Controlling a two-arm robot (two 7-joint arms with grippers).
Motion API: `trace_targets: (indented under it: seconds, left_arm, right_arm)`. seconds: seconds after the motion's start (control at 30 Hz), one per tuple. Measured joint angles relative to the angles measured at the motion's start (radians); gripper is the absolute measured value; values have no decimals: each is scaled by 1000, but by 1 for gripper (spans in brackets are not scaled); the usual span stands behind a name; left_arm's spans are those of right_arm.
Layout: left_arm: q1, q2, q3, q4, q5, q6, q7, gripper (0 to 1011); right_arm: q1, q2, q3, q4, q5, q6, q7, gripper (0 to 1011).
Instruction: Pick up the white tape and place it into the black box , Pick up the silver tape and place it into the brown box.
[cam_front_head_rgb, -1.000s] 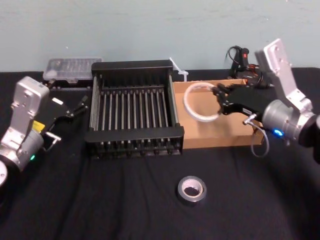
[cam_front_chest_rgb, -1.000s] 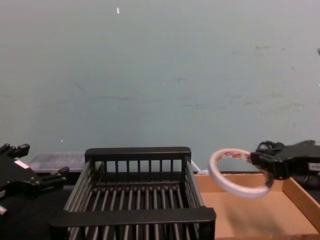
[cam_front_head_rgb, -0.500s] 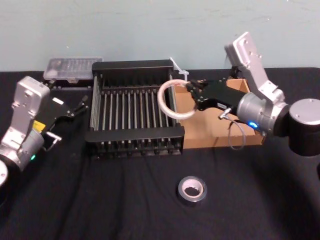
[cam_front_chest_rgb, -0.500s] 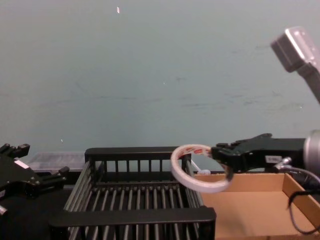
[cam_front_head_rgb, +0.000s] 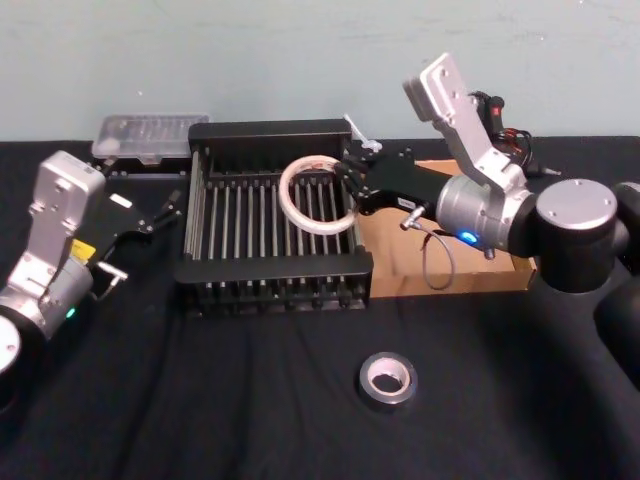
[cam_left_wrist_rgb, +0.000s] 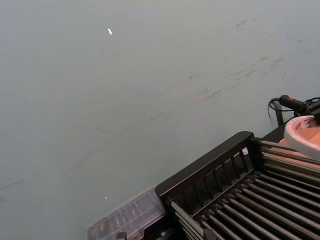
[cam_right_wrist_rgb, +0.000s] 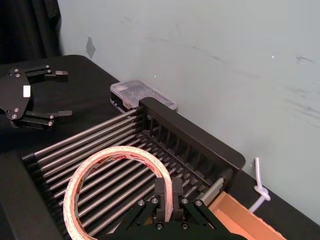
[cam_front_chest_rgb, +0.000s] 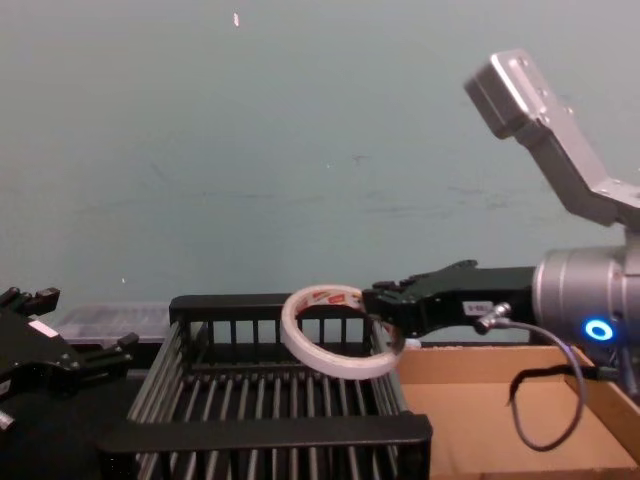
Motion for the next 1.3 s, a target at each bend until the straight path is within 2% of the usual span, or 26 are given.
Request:
trace_targets:
  seconds: [0.3, 0.9, 1.13, 1.3]
  left_arm:
    - [0, 0, 0, 0, 0, 0, 0, 1001]
    - [0, 0, 0, 0, 0, 0, 0, 1001]
    - [0, 0, 0, 0, 0, 0, 0, 1001]
    - [0, 0, 0, 0, 0, 0, 0, 1001]
  right_arm:
    - [35, -28, -17, 44, -10, -6, -7, 91]
    - [32, -25, -16, 41, -10, -5, -6, 93]
    - [32, -24, -16, 40, -10, -4, -6, 282]
    - [31, -24, -15, 39, -10, -4, -6, 466]
